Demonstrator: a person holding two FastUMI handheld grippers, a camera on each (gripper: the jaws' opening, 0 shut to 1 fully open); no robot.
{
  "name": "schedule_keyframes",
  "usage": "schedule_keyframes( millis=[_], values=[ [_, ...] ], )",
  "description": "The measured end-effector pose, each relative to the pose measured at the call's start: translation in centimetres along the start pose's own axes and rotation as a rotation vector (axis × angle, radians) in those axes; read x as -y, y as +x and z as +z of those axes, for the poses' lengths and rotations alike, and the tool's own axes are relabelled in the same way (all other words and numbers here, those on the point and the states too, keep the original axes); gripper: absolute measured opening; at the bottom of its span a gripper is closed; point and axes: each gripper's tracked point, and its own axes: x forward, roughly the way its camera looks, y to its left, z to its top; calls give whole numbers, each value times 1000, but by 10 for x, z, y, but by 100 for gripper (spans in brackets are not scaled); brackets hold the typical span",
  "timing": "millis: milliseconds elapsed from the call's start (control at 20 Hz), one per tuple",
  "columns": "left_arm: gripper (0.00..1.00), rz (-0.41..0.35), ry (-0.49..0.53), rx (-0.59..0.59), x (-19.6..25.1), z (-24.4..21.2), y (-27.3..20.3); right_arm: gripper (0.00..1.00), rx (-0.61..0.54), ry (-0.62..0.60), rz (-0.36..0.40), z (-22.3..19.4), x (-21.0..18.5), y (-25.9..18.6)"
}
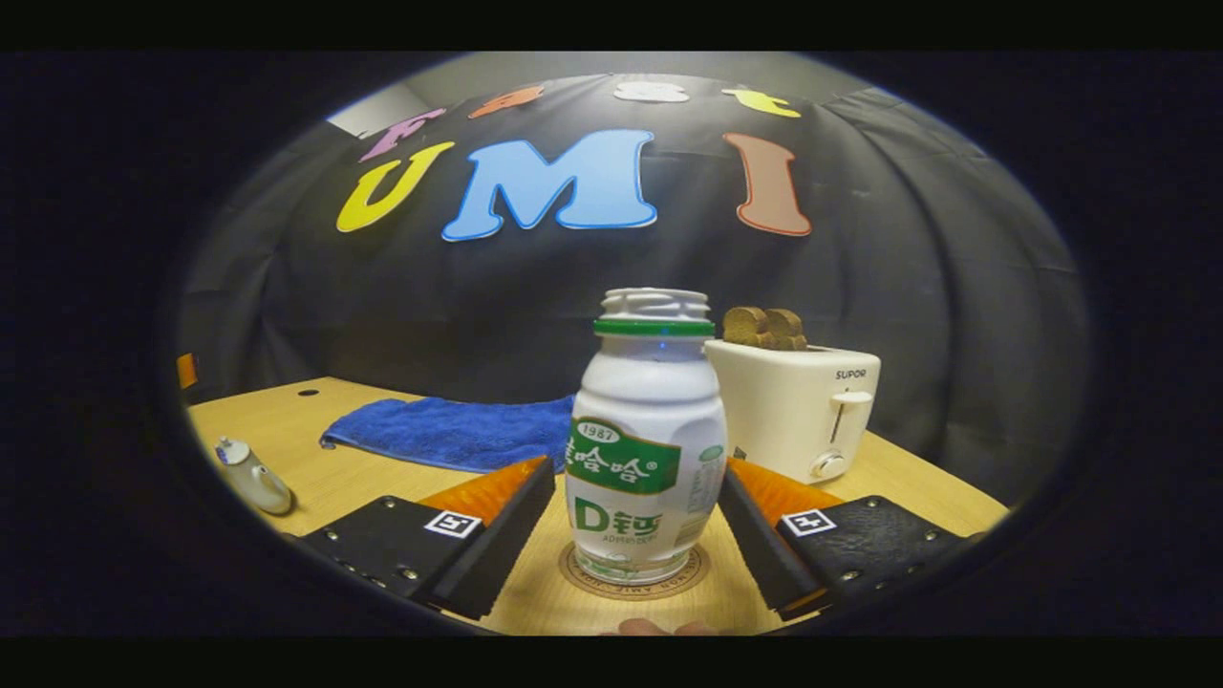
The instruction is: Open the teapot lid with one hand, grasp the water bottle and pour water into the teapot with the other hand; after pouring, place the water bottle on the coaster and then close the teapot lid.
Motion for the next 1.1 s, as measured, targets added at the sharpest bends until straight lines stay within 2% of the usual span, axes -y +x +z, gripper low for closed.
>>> schedule_keyframes(
  millis=[100, 200, 350, 500, 800, 950, 1100],
  values=[
    [86, 19, -1, 2, -6, 0, -2, 99, 21, -10, -31, 7, 4, -13],
    [96, 37, -1, 8, -9, 1, -7, 98, 58, -22, -45, 16, 4, -32],
    [97, 45, 36, -9, -2, 0, -20, 99, 69, -15, -61, 19, 1, -68],
    [99, 58, 75, -32, 11, -11, -49, 98, 111, -26, -87, 31, -9, -123],
    [99, 23, 56, -92, 64, -34, -89, 98, 136, -32, -50, 12, -82, -218],
    [96, 56, 77, -95, 69, -43, -104, 98, 121, -77, -51, 0, -110, -232],
    [99, 113, 150, -67, 64, -36, -115, 97, 68, -2, 8, -14, -131, -238]
  ],
)
